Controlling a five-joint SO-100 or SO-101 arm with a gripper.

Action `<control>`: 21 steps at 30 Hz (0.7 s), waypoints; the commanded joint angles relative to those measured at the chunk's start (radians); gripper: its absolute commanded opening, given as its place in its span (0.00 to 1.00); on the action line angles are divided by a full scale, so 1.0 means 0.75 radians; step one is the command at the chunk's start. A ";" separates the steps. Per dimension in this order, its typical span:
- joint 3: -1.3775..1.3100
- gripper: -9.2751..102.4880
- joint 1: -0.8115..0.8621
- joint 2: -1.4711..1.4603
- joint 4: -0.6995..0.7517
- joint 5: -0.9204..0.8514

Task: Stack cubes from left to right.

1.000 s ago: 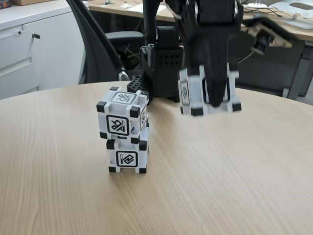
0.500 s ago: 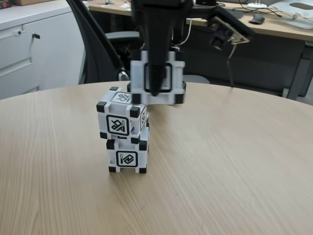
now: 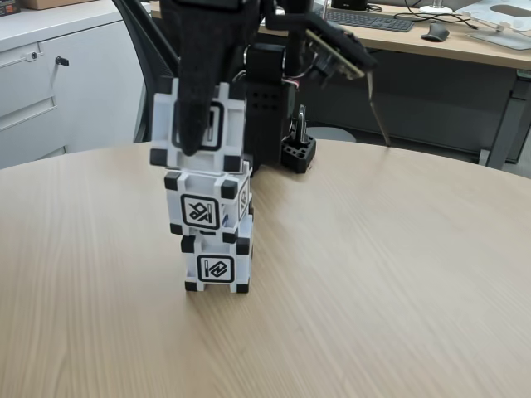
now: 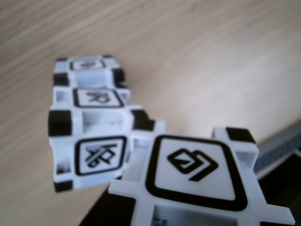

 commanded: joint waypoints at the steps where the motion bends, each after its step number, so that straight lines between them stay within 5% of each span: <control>1: -0.043 0.08 0.002 0.047 0.000 0.039; 21: -0.045 0.08 -0.016 0.047 0.176 0.155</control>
